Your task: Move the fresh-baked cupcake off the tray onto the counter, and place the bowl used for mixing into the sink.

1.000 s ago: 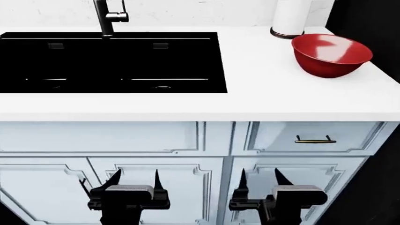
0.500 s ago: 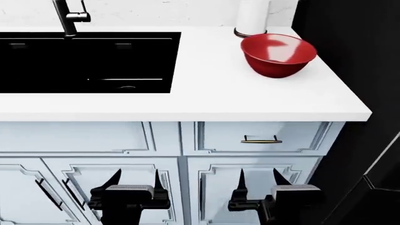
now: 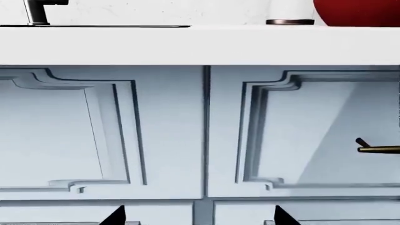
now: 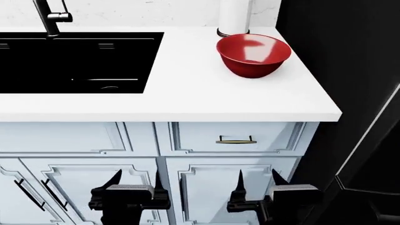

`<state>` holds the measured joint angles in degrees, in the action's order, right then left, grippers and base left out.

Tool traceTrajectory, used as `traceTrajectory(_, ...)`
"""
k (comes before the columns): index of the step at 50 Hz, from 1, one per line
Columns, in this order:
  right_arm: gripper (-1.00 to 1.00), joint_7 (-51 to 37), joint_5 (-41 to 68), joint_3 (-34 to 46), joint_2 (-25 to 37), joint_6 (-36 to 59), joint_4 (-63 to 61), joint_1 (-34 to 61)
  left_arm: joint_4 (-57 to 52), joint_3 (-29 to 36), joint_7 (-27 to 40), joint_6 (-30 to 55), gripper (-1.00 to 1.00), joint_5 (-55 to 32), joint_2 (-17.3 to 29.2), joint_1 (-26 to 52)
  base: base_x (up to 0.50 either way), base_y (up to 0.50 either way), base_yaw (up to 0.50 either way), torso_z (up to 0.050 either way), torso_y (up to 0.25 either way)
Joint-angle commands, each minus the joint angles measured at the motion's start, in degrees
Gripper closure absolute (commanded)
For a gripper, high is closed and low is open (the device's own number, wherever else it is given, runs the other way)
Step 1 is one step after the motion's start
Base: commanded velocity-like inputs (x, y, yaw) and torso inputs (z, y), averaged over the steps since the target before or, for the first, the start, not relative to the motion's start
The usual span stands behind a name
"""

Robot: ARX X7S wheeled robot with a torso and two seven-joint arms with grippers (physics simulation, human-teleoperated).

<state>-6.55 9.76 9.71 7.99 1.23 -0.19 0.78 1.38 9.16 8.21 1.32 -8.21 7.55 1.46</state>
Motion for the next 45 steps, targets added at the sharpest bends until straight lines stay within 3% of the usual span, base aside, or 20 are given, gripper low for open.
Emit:
traceTrajectory(1,-1.0,-2.1,-1.4,1.1,0.9,4.0,-2.5,0.6,-6.5,0.5,0.1,5.0,-1.0,-1.9,1.7,-1.4,0.0,0.0,0.0,0.0,0.0)
traceTrajectory(8,-1.0,-5.8,4.0,-2.9,4.7,26.0,-27.3,0.7,-38.0,-1.5,2.3,29.8,-1.0,-7.4,9.6,0.3,0.0,0.0,0.0,0.0,0.0)
traceTrajectory(12,-1.0,-8.7,5.7,-4.6,8.2,41.0,-39.8,4.1,-54.4,-10.6,5.7,51.1,-1.0,-19.6,11.9,7.7,0.0,0.0,0.0,0.0,0.0)
traceTrajectory(15,-1.0,-10.0,7.2,-5.3,9.3,49.7,-45.1,7.9,-60.8,-19.8,8.4,63.8,-1.0,-29.9,12.3,15.4,0.0,0.0,0.0,0.0,0.0)
traceTrajectory(19,-1.0,-11.9,10.3,-6.4,9.4,64.3,-52.2,15.2,-60.4,-28.9,29.5,72.2,-1.0,-62.6,21.3,27.6,0.0,0.0,0.0,0.0,0.0)
traceTrajectory(22,-1.0,-11.0,15.6,-12.4,5.6,74.0,-55.7,21.8,-55.1,-28.1,47.5,71.3,-1.0,-85.4,28.4,38.2,0.0,0.0,0.0,0.0,0.0)
traceTrajectory(25,-1.0,-12.0,18.6,-14.5,3.3,85.4,-58.1,29.9,-51.8,-22.8,57.0,68.6,-1.0,-95.6,33.9,46.2,0.0,0.0,0.0,0.0,0.0)
traceTrajectory(27,-1.0,-18.4,28.7,-15.5,4.3,88.7,-56.6,34.4,-49.6,-20.4,58.4,69.6,-1.0,-96.8,36.8,49.9,0.0,0.0,0.0,0.0,0.0)
traceTrajectory(29,-1.0,-33.5,45.9,-18.0,7.5,88.7,-51.4,38.6,-48.2,-17.9,59.8,70.3,-1.0,-98.2,38.8,53.0,0.0,0.0,0.0,0.0,0.0)
traceTrajectory(31,-1.0,-50.7,63.0,-15.9,11.1,88.6,-46.6,44.0,-47.2,-15.9,60.4,71.0,-1.0,-99.0,39.9,55.4,0.0,0.0,0.0,0.0,0.0)
traceTrajectory(33,-1.0,-61.5,78.3,-14.6,12.7,88.1,-42.1,49.0,-45.5,-13.3,62.5,70.8,-1.0,-100.7,41.3,59.5,0.0,0.0,0.0,0.0,0.0)
traceTrajectory(35,-1.0,-69.2,85.6,-11.7,14.5,86.8,-39.8,52.0,-45.1,-12.1,63.4,70.9,-1.0,-101.7,42.3,60.7,0.0,0.0,0.0,0.0,0.0)
traceTrajectory(40,-1.0,-76.4,92.5,-7.7,16.6,83.6,-37.5,55.1,-44.2,-11.4,63.8,70.8,-1.0,-102.0,43.0,61.7,0.0,0.0,0.0,0.0,0.0)
traceTrajectory(45,-1.0,-77.2,94.7,-4.8,17.5,83.2,-37.2,57.6,-43.0,-10.4,63.8,70.9,-1.0,-102.0,43.4,63.2,0.08,0.0,0.0,0.0,0.0)
